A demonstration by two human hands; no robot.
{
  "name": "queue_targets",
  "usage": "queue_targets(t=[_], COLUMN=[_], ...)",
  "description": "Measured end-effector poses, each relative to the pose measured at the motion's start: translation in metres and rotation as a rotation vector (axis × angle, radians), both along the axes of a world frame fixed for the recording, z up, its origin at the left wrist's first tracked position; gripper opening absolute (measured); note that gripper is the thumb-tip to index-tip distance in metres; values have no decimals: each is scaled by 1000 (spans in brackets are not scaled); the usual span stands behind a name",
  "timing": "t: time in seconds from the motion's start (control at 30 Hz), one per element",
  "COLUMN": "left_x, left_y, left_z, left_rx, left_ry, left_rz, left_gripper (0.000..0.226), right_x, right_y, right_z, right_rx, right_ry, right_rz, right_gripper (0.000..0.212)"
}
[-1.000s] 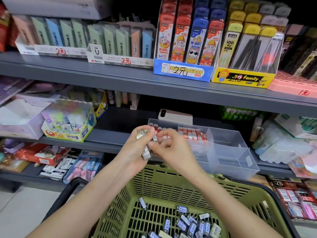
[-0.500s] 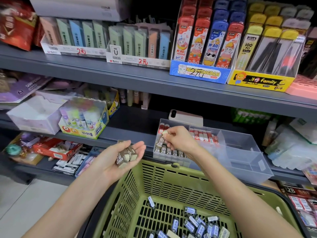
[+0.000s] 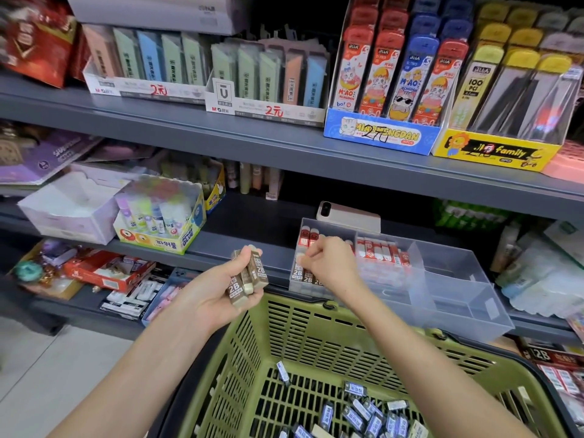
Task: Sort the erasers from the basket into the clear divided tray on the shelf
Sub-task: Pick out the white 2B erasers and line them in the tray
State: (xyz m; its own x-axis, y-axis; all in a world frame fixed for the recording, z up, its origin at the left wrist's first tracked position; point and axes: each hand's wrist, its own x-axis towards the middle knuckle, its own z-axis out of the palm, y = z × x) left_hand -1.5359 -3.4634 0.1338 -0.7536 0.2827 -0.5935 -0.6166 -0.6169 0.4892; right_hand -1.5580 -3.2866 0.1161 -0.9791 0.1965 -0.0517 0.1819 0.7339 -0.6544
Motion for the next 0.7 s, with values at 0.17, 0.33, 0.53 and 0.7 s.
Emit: queue_targets(t=[0.17, 0.33, 0.53, 0.7], left_x=[-3, 1, 3, 3], left_y=[1, 3, 10, 6], left_z=[-2, -2, 1, 1], left_rx=[-10, -71, -30, -265], left_ry=[58, 180, 146, 176], left_rz=[-76, -270, -208, -171], left_gripper=[23, 28, 37, 20], right_x=[15, 35, 29, 14], right_y=[-4, -17, 2, 29], right_z=[16, 29, 37, 25], right_rx=[31, -461, -777, -484], right_ry=[181, -11, 7, 13], right_rz=[63, 459, 233, -10], right_gripper=[16, 39, 20, 16])
